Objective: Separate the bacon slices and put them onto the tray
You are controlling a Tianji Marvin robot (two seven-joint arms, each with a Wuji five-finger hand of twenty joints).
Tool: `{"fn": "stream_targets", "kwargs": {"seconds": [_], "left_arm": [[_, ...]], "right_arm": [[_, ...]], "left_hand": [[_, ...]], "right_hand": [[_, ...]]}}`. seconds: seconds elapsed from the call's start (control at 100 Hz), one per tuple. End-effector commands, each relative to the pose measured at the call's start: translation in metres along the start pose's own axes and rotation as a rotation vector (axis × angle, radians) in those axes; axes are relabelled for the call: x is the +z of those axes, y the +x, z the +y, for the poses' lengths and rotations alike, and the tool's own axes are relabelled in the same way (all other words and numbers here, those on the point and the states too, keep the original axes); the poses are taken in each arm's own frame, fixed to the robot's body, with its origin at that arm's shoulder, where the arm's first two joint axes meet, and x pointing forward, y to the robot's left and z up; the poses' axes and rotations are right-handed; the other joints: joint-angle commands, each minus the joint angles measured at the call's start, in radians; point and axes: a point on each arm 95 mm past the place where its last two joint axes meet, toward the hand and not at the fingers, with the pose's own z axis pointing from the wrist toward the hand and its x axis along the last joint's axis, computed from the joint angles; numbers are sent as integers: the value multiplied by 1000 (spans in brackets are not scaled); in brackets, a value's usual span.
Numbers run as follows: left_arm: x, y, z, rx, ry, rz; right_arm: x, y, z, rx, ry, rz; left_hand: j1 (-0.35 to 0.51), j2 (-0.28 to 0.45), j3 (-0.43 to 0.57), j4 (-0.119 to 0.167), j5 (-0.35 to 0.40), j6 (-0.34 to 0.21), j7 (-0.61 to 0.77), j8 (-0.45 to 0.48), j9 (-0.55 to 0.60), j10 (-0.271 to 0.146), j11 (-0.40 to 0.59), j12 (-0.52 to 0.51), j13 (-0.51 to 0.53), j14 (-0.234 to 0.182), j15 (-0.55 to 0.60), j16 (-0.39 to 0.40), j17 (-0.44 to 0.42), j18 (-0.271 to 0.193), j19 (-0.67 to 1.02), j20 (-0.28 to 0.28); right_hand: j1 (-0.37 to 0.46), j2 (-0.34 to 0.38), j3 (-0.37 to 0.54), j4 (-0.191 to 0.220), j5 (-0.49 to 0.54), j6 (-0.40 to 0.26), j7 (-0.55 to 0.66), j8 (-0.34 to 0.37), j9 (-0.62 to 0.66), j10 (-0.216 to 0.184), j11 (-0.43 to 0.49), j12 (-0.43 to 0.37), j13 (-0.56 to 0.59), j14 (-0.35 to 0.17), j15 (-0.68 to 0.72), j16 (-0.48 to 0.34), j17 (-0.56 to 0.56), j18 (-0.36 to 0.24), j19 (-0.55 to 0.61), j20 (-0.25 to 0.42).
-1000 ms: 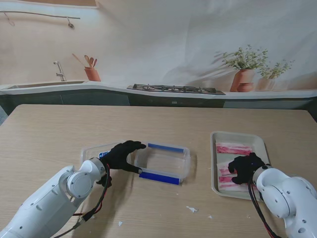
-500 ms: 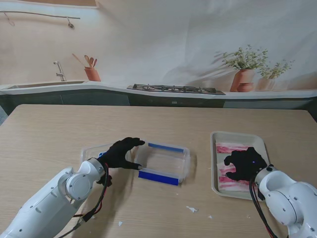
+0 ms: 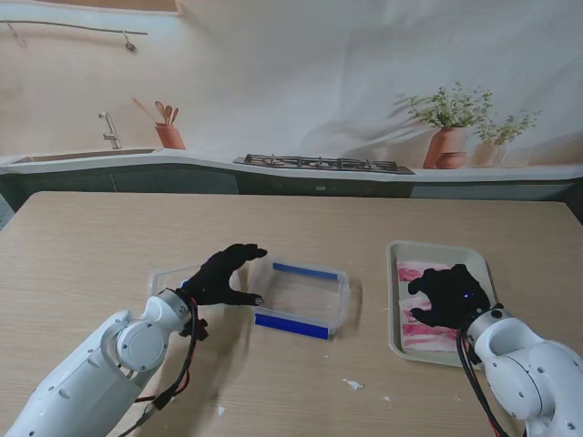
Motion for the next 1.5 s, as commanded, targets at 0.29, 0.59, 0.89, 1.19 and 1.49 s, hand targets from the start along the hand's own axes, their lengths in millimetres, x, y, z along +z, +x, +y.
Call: {"fn": "stream_targets", "kwargs": {"seconds": [0.29, 0.59, 0.89, 1.19, 1.49], "left_arm": [[-19, 35, -21, -91, 153, 86], [-45, 47, -22, -149, 223, 95], [-56, 46, -17, -174, 239, 73], [-57, 34, -8, -191, 226, 34], [-52, 28, -1, -209, 198, 23]], "right_arm": [[0, 28, 16, 216, -338, 129], [17, 85, 36, 476, -406, 305], [53, 150, 39, 781, -358, 368], [75, 164, 16, 780, -241, 367], [80, 158, 4, 776, -230, 351]], "left_hand": [[-5, 83, -80, 46, -6, 5, -3, 1, -8, 4, -6, -7, -25, -3, 0, 20, -8, 16, -28, 1], [5, 108, -112, 54, -6, 32, -16, -6, -3, 15, 16, 7, -16, 12, 28, 32, 2, 19, -8, 27], [11, 110, -126, 57, -3, 33, -24, -10, -7, 13, -5, -5, -20, 11, 12, 24, -1, 18, -15, 27], [20, 112, -135, 59, 4, 35, -27, -11, -6, 13, -1, -4, -19, 12, 15, 24, 2, 19, -16, 29], [24, 113, -140, 60, 6, 37, -27, -11, -4, 18, 0, -3, -19, 13, 15, 23, 2, 19, -17, 30]], "right_hand": [[-5, 117, -111, 57, -102, 21, -47, 5, -130, 31, -79, -43, -122, 19, -121, -67, -40, -13, -147, -27], [-9, 311, -443, 73, -234, -10, -129, -75, -200, 19, -177, -87, -174, -16, -237, -127, -8, -25, -448, 10], [-17, 335, -489, 74, -254, -8, -131, -93, -219, 10, -191, -93, -194, -38, -263, -139, -25, -45, -489, 13], [1, 333, -513, 79, -261, -26, -113, -101, -230, 2, -193, -94, -201, -49, -269, -142, -28, -47, -498, 22], [17, 322, -534, 84, -260, -35, -97, -107, -228, 0, -187, -92, -198, -51, -266, -141, -20, -46, -500, 33]]}}
